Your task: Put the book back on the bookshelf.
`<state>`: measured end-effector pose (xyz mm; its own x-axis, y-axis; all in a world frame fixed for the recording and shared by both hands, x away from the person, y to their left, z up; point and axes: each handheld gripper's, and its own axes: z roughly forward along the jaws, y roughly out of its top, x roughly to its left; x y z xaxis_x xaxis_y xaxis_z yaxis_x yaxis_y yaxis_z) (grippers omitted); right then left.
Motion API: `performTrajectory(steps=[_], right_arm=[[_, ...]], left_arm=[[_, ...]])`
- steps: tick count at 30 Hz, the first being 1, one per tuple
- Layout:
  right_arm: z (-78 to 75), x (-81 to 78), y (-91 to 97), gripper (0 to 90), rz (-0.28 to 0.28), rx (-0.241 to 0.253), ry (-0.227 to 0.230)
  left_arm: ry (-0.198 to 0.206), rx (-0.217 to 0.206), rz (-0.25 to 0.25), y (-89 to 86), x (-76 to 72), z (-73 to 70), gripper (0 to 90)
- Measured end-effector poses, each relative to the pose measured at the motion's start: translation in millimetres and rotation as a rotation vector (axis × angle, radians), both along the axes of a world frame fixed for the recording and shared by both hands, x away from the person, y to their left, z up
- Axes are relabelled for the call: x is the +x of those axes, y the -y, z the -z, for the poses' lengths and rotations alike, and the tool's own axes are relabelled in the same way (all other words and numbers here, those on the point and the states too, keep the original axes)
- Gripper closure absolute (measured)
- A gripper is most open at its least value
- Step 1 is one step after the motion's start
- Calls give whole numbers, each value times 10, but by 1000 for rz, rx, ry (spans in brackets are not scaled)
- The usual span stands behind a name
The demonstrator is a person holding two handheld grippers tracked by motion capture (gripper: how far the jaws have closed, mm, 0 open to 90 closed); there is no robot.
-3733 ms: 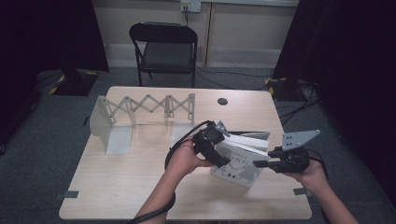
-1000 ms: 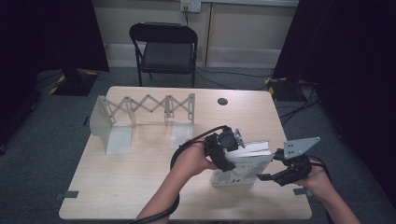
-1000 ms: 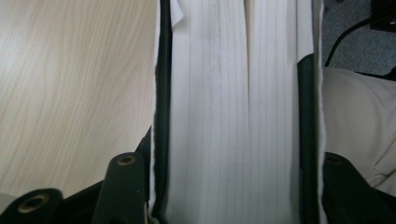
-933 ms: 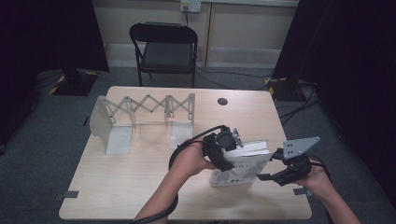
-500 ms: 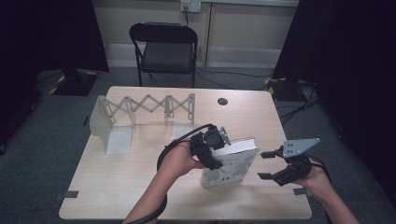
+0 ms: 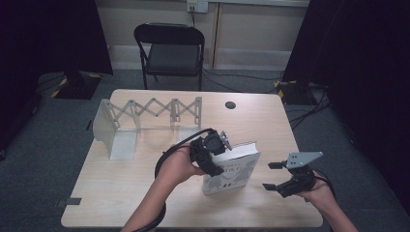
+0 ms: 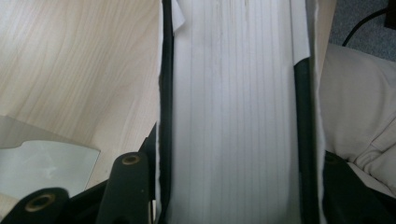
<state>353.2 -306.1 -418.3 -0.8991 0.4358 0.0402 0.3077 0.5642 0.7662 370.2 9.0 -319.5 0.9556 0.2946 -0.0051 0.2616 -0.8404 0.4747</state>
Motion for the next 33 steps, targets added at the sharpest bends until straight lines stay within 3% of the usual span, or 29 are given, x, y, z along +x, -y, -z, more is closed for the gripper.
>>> performTrajectory(steps=[4,12,15,33], right_arm=[[89,-2,23,156,29,18,-10],[283,3,33,140,119,-40,20],[332,2,38,135,138,-31,17],[648,-73,26,136,173,-93,9]], left_arm=[[1,3,-6,-37,-6,-1,527],[-4,8,-20,-101,-16,-5,526],[-4,9,-21,-99,-16,-5,526],[-20,60,-26,-35,45,-37,489]])
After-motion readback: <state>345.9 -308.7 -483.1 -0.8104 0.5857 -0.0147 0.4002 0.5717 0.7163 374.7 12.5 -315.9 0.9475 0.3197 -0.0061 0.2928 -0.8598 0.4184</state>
